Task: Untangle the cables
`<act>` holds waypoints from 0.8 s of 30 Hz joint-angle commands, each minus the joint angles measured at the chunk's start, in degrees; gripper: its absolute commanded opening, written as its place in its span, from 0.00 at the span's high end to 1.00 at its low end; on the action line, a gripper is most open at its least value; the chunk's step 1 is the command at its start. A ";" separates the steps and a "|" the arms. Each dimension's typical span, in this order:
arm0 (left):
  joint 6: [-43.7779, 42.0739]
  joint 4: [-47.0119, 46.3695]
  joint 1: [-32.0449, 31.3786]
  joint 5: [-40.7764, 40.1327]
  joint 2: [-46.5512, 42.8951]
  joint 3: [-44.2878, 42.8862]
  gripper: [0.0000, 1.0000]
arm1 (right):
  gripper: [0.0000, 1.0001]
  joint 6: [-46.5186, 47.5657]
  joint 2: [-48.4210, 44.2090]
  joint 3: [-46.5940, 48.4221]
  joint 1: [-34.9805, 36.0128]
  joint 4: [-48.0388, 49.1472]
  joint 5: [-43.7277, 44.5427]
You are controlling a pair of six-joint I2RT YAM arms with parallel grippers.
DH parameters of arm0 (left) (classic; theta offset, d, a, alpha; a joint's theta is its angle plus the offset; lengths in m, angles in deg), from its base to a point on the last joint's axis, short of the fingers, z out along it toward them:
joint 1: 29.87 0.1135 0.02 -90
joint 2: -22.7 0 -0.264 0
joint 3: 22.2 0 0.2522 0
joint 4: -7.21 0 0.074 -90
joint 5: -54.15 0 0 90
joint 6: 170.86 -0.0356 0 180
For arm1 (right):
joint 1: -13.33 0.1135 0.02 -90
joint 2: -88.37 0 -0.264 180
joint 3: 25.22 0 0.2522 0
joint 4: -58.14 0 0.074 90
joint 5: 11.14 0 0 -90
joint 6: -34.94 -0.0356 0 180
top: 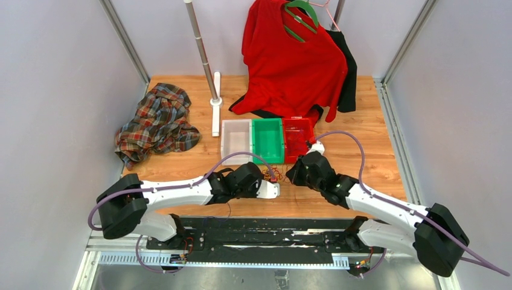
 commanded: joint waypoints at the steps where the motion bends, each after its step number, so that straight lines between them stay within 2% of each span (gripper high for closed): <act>1: 1.24 -3.35 -0.39 -1.91 0.16 0.19 0.66 | 0.99 -0.17 -1.71 -0.83 -0.59 -1.36 1.42; 4: 1.91 -1.85 -0.13 -1.50 -1.42 -0.29 0.90 | 0.99 0.41 -3.01 -1.05 -0.60 -1.92 1.40; 6: 1.07 1.17 0.26 -0.37 -4.17 -1.07 0.99 | 0.99 1.32 -4.48 -1.16 -0.60 -1.91 1.19; 12: -5.65 10.36 1.70 0.54 -11.03 -7.55 0.99 | 0.97 7.49 -9.94 -0.23 -0.60 1.77 -3.14; 14: -7.98 14.35 1.71 2.71 -12.22 -11.53 0.99 | 0.88 9.93 -10.80 1.07 -0.59 3.62 -7.42; 16: -13.11 21.18 1.74 7.92 -12.89 -16.54 1.00 | 0.73 11.93 -11.23 2.40 -0.66 6.02 -11.38; 18: -16.22 23.16 1.71 9.89 -13.35 -20.37 0.99 | 0.58 13.58 -11.31 3.67 -0.61 9.03 -15.30; 22: -16.49 29.86 1.74 10.84 -11.60 -29.94 0.99 | 0.43 17.16 -11.27 7.08 -0.34 12.28 -21.17; 24: -17.54 32.96 1.66 11.10 -11.38 -32.77 0.99 | 0.40 18.25 -11.08 8.60 0.27 13.37 -23.11</act>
